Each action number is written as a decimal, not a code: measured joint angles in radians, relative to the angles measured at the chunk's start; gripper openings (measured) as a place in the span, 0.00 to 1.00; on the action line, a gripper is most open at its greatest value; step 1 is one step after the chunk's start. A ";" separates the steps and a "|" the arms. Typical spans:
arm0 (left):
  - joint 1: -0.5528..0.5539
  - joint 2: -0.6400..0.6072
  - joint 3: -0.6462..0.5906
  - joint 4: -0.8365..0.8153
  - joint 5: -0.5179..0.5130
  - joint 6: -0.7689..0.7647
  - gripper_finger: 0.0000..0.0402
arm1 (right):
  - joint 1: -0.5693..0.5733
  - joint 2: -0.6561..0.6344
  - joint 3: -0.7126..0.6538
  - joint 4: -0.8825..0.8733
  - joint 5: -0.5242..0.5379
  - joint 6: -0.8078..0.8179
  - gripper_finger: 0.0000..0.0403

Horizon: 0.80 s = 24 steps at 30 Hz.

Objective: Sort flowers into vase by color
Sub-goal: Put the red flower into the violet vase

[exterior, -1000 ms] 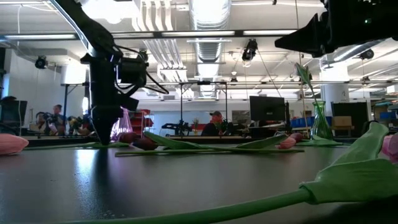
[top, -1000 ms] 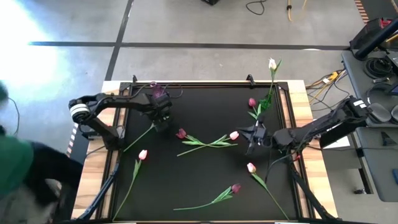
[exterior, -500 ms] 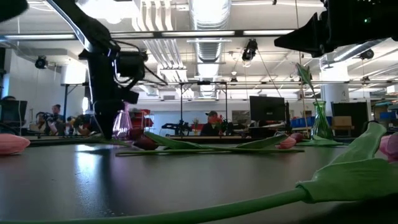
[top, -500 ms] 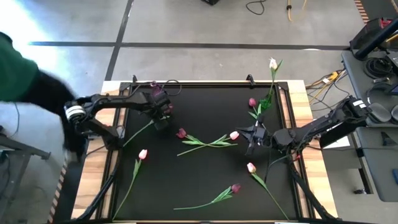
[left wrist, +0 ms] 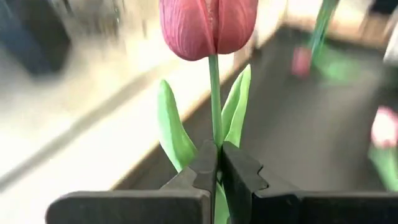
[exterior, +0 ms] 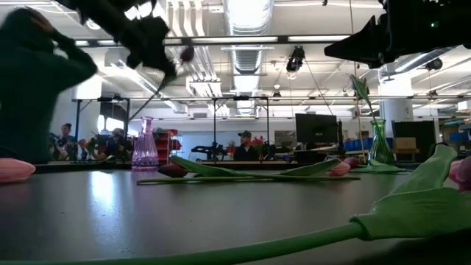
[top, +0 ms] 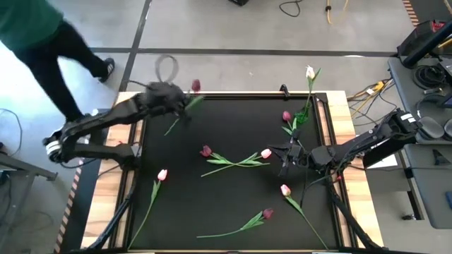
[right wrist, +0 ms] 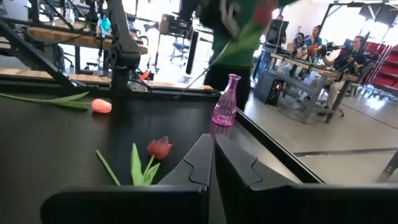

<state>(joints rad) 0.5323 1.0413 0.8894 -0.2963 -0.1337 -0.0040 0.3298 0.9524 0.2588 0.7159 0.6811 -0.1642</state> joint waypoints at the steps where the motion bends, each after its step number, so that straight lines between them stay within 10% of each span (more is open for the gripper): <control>1: 0.000 -0.028 0.000 0.057 -0.003 0.005 0.01 | 0.000 0.000 0.000 0.000 0.000 0.000 0.03; 24: 0.117 -0.156 0.000 0.451 -0.123 0.209 0.00 | 0.000 0.000 0.000 0.000 -0.001 -0.002 0.03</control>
<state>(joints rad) 0.6497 0.8856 0.8894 0.1544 -0.2570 0.2048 0.3298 0.9524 0.2588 0.7158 0.6800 -0.1659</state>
